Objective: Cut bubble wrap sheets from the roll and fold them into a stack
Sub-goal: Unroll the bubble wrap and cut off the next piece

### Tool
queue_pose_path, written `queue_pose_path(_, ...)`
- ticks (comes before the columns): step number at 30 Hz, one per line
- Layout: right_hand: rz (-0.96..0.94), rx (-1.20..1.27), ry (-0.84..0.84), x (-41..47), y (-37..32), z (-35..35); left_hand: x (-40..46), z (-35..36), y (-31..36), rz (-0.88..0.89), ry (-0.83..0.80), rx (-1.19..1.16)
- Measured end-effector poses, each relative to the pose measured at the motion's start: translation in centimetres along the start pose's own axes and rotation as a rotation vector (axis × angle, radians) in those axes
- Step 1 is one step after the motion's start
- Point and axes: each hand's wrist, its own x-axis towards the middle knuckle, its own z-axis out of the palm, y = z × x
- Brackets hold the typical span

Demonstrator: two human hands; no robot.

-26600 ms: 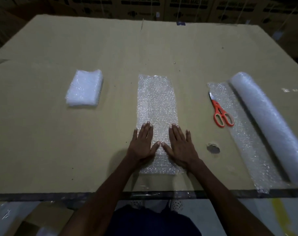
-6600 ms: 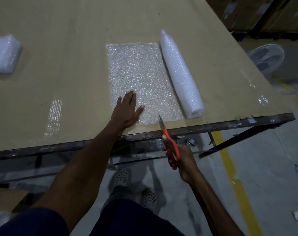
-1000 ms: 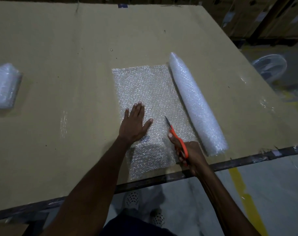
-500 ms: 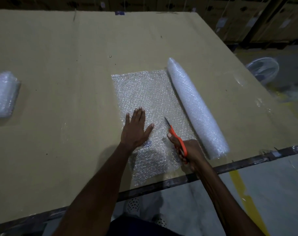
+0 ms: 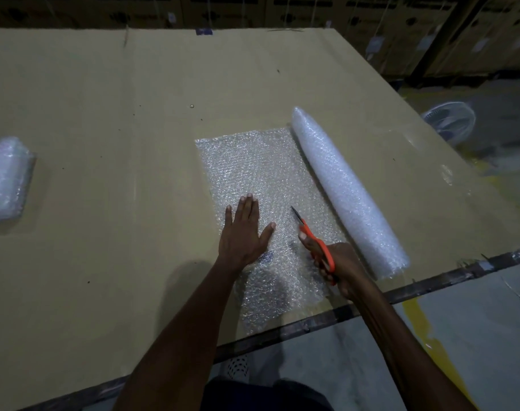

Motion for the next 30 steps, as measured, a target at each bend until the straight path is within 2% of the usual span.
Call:
queue_pose_path(11, -0.006, -0.024, -0.009, 1.4, -0.8, 0.2, -0.1, -0.1, 0.1, -0.009, -0.013, -0.02)
queue_pose_path(26, -0.041, 0.012, -0.105, 3.5, -2.0, -0.1, 0.0, -0.1, 0.3, -0.024, -0.022, 0.044)
queue_pose_path(30, -0.039, 0.04, -0.138, 3.7, -1.9, -0.5, 0.3, -0.7, -0.2, -0.03, -0.067, -0.015)
